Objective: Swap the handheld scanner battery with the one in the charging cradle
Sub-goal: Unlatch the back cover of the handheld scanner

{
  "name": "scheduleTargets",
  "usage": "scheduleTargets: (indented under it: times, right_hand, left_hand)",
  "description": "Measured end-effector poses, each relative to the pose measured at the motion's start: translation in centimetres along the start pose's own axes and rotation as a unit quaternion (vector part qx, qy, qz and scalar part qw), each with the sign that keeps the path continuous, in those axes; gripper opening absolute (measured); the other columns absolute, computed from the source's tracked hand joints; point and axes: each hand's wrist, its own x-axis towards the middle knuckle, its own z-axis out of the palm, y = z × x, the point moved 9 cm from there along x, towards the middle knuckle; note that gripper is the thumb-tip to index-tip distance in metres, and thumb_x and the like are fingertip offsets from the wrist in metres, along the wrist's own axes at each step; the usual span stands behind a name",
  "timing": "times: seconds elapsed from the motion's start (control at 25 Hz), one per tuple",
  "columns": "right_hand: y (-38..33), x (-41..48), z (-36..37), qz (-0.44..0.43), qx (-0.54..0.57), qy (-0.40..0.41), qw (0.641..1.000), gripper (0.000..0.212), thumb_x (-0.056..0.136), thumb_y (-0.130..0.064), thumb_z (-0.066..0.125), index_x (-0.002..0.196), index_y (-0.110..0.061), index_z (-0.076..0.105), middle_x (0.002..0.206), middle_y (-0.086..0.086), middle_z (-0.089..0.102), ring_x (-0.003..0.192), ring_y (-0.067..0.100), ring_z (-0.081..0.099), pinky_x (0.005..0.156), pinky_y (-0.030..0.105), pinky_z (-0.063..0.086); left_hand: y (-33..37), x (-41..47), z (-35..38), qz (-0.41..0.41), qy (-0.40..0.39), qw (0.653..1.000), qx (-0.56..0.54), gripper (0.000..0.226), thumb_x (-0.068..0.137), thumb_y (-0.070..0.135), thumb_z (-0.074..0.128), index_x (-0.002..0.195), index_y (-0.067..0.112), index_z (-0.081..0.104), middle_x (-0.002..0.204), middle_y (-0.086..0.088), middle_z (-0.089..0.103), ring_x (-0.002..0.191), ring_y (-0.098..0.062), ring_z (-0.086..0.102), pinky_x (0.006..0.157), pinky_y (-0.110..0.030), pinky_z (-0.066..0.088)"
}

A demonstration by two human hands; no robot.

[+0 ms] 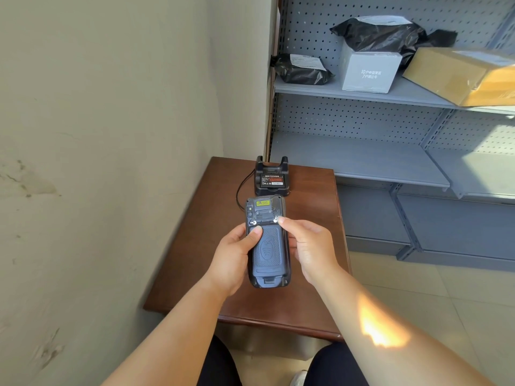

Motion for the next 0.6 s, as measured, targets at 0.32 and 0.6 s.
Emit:
scheduleTargets:
  times: [0.32, 0.6]
  right_hand:
    - [-0.4, -0.2, 0.1, -0.022, -0.013, -0.002, 1.000, 0.015, 0.078, -0.021, 0.072, 0.084, -0.007, 0.075, 0.090, 0.014, 0.076, 0.092, 0.033, 0.070, 0.086, 0.045, 0.055]
    - [-0.1, -0.5, 0.2, -0.005, 0.017, -0.011, 1.000, 0.010, 0.078, -0.018, 0.072, 0.081, -0.009, 0.075, 0.092, 0.016, 0.075, 0.094, 0.036, 0.069, 0.089, 0.051, 0.055]
  left_hand:
    - [0.9, -0.2, 0.1, 0.017, 0.018, 1.000, 0.002, 0.027, 0.097, 0.014, 0.045, 0.105, 0.008, 0.069, 0.098, -0.010, 0.074, 0.094, -0.024, 0.069, 0.090, -0.045, 0.053]
    - [1.6, -0.4, 0.1, 0.038, 0.029, 0.999, -0.012, 0.030, 0.097, 0.010, 0.040, 0.100, 0.008, 0.070, 0.092, -0.008, 0.075, 0.085, -0.018, 0.071, 0.084, -0.040, 0.055]
